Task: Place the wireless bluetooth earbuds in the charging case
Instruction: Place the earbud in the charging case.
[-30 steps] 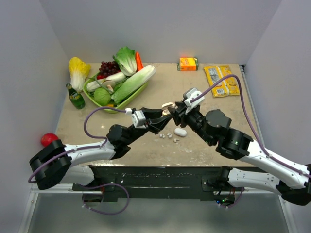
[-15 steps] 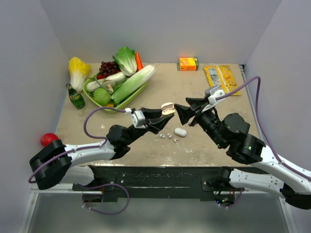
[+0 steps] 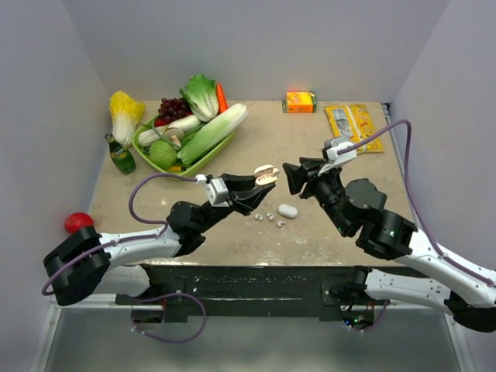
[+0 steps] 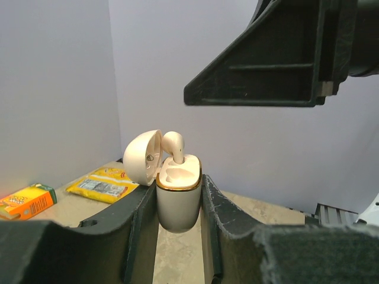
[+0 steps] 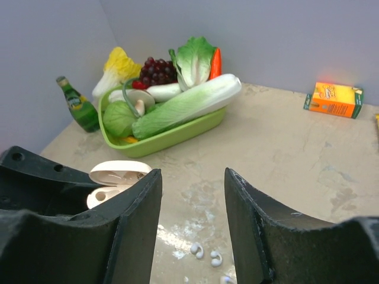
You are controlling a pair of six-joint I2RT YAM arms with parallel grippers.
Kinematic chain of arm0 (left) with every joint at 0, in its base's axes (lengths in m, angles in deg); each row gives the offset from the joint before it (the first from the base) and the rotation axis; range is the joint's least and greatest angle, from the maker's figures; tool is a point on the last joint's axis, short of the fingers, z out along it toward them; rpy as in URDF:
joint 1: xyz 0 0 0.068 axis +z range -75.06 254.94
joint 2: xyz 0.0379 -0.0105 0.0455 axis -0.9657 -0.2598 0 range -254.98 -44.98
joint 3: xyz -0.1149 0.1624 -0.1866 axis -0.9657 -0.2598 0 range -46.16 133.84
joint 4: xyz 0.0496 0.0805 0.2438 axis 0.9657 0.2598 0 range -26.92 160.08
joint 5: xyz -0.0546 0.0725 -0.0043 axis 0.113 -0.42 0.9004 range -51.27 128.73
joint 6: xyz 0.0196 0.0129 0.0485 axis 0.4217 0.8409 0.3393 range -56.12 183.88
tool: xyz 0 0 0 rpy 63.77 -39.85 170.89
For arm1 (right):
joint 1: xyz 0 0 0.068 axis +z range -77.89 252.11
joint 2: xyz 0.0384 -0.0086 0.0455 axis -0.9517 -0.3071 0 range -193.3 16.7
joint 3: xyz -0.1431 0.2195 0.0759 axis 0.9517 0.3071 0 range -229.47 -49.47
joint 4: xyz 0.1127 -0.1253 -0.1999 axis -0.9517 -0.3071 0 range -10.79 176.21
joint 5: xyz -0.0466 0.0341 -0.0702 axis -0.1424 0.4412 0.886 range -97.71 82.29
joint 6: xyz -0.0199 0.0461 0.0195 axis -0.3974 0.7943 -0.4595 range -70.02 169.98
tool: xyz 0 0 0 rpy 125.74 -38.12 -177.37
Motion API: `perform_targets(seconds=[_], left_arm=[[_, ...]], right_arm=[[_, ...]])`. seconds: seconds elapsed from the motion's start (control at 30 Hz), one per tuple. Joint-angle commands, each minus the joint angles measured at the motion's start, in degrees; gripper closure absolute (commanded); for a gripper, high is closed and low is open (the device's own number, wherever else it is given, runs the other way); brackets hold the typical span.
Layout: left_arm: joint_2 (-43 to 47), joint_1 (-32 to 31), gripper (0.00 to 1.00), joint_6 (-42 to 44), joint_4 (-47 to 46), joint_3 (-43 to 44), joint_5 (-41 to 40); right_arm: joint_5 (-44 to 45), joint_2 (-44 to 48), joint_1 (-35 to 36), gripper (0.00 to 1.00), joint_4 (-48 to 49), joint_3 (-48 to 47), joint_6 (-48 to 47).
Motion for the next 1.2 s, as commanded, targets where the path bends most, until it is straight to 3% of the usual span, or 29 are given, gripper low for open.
perform_targets(seconds=[0.0, 0.47, 1.17], left_arm=[[1.87, 0.07, 1.00, 0.41, -30.12, -0.73, 1.47], [2.75, 0.07, 1.00, 1.11, -30.13, -1.52, 0.95], [4.15, 0.07, 1.00, 1.38, -29.42, -1.96, 1.21]], right_arm=[[1.39, -1.58, 0.23, 0.51, -1.67, -2.79, 0.19], [-3.00, -3.69, 0.23, 0.49, -2.90, -3.93, 0.54], [0.51, -4.74, 0.23, 0.47, -6.42, -4.55, 2.04]])
